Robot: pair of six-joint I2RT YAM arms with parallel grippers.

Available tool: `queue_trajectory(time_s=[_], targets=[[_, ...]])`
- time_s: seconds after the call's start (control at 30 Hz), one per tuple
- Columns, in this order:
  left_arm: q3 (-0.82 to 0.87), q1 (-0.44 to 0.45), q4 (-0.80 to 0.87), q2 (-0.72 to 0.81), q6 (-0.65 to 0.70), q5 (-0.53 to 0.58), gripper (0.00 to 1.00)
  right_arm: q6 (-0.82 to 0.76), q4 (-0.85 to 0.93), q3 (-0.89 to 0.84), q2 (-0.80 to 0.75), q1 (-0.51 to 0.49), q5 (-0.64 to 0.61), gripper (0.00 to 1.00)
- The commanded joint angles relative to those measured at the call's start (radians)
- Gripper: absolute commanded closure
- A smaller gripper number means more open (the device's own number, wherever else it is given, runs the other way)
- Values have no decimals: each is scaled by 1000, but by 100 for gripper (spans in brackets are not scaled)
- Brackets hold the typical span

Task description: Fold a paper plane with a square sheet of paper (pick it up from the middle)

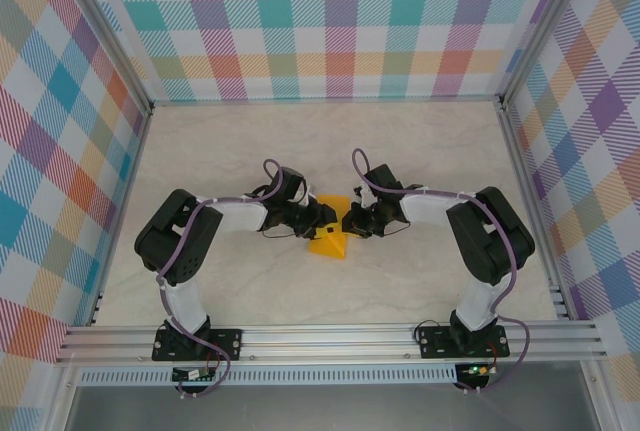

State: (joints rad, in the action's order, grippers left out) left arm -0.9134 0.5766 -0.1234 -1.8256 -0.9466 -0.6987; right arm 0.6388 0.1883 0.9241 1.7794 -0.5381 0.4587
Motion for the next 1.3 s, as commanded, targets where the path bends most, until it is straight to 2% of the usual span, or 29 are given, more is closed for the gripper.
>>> queue_trajectory(time_s=[0.0,0.33,1.27], targets=[[-3,18,20,58,17,-17,67,-20,11,6,9,0,27,88],[-16,32,0,14,12,-18,67,-24,28,20,29,0,2,87],[-39,32,113,-45,55,38,72,-45,53,58,68,0,-3,84]])
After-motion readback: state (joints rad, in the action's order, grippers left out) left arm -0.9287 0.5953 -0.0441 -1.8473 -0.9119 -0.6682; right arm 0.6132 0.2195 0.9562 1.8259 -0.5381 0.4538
